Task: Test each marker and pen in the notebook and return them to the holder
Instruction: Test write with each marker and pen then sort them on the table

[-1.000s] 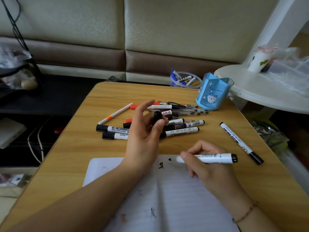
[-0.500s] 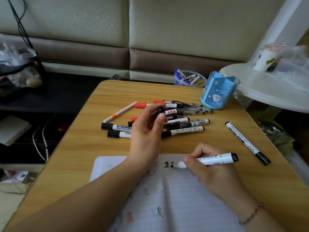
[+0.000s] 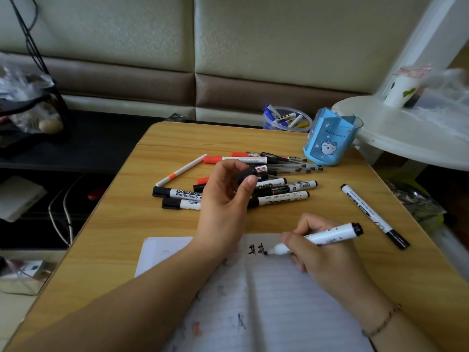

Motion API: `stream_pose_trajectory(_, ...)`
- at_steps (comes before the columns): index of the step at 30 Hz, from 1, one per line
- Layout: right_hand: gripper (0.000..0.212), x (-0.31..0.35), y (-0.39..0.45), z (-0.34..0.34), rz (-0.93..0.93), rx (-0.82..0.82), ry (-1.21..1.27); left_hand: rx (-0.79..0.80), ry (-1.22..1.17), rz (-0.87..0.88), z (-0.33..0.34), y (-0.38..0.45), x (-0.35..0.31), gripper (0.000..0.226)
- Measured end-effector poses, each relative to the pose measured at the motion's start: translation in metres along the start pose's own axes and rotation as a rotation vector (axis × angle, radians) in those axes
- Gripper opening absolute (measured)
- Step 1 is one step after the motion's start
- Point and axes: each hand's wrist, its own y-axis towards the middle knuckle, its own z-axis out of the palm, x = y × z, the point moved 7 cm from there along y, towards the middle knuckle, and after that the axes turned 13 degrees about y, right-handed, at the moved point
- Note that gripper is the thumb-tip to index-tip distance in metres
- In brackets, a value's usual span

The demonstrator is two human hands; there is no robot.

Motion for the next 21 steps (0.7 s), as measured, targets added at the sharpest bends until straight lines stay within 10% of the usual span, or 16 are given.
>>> stream_pose_trajectory(21,0.019,0.011,-0.001,-0.032,-0.068,-0.157,0.499,0.113,0.042,0.003,0.009,-0.004,-0.002,0.016)
